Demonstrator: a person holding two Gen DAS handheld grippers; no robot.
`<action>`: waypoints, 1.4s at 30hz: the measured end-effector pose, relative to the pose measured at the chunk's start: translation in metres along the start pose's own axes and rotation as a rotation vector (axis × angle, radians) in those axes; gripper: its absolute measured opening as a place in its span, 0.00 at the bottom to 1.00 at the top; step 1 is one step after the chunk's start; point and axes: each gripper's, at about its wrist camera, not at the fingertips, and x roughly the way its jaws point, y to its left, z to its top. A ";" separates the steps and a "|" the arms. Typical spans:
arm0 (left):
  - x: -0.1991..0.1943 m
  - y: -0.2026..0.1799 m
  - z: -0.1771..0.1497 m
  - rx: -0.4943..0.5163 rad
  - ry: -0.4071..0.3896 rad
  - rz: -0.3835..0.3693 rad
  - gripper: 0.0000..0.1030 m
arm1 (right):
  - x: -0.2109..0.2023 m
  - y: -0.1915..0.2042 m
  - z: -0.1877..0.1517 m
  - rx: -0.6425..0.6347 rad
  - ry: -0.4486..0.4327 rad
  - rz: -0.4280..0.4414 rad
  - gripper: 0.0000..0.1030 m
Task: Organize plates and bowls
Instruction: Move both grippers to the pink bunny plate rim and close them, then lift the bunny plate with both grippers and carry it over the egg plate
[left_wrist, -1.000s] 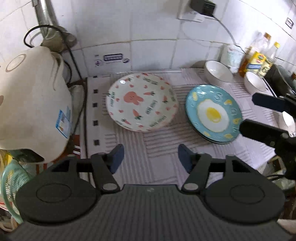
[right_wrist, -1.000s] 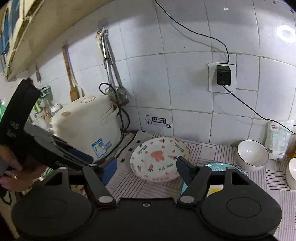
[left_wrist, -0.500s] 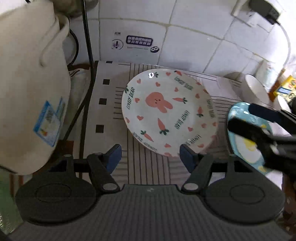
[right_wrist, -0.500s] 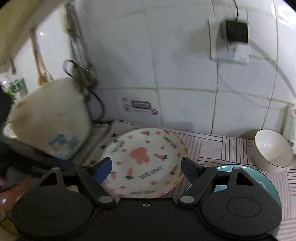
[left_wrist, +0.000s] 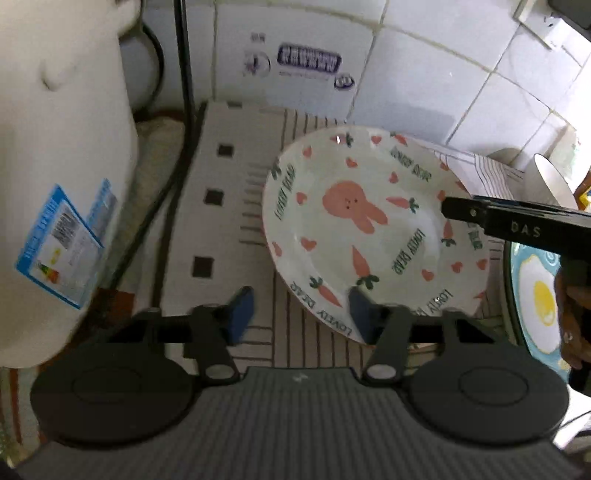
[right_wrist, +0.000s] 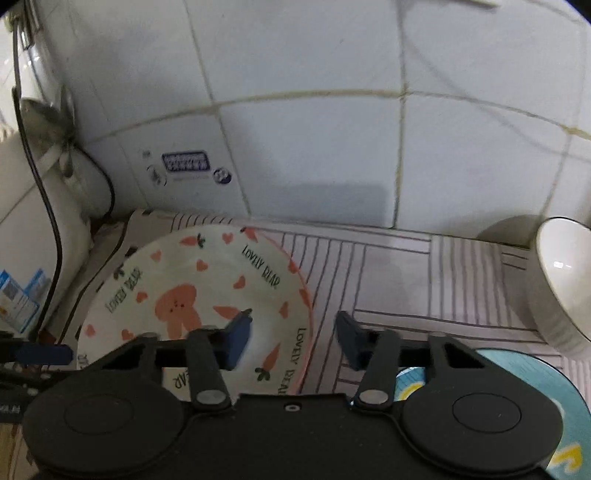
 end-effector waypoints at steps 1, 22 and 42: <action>0.003 0.001 0.001 -0.002 0.013 -0.016 0.32 | 0.002 -0.001 0.001 0.004 0.008 0.019 0.38; 0.011 0.013 0.019 -0.125 0.105 -0.100 0.23 | 0.011 -0.020 0.015 0.086 0.104 0.147 0.19; -0.077 -0.072 0.037 0.146 0.079 -0.246 0.24 | -0.163 -0.057 -0.020 0.247 -0.122 0.121 0.16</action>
